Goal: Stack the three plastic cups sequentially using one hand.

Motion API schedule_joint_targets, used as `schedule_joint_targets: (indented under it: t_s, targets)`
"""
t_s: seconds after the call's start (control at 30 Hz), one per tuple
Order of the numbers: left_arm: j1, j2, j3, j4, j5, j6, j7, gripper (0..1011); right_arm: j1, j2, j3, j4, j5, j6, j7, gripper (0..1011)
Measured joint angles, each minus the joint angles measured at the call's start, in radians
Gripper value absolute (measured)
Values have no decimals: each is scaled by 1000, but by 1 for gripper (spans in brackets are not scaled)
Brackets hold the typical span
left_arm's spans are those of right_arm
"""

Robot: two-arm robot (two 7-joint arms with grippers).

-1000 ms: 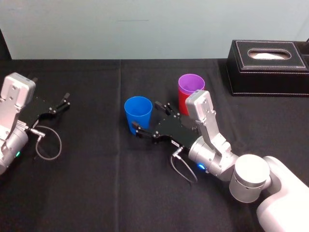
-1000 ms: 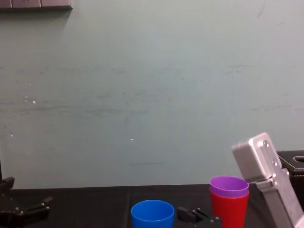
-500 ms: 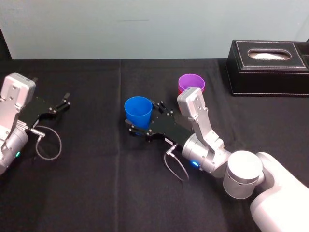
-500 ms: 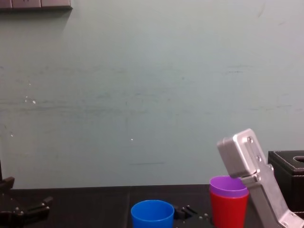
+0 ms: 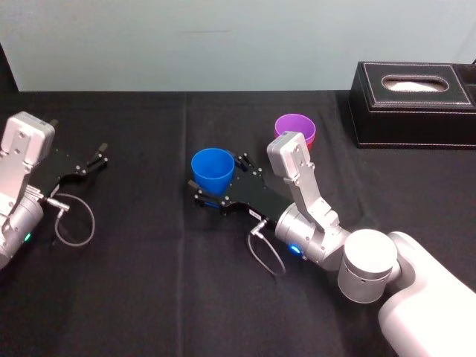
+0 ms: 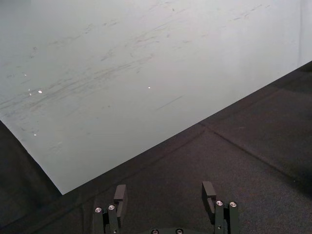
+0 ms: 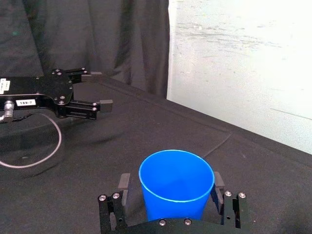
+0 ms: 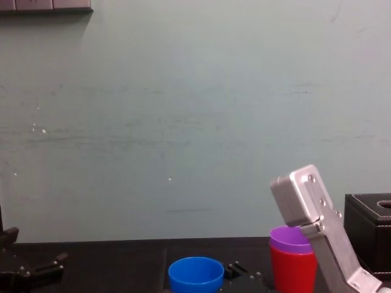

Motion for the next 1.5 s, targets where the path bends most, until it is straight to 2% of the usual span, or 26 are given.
schedule_joint_targets:
  t_s: [0.6,0.9,1.27,1.5]
  targets:
    - [0,0,0,0,0,0,0,1005,10,-19,13,42,4,-38,-5,1004]
    - [0,0,0,0,0,0,0,1005,10,-19,13,42,5,-38,-4,1004]
    - [0,0,0,0,0,0,0,1005,10,-18,12,41,5,-36,-4,790]
    - [0,0,0,0,0,0,0,1004,9,-14,12,28,1,-25,-4,754]
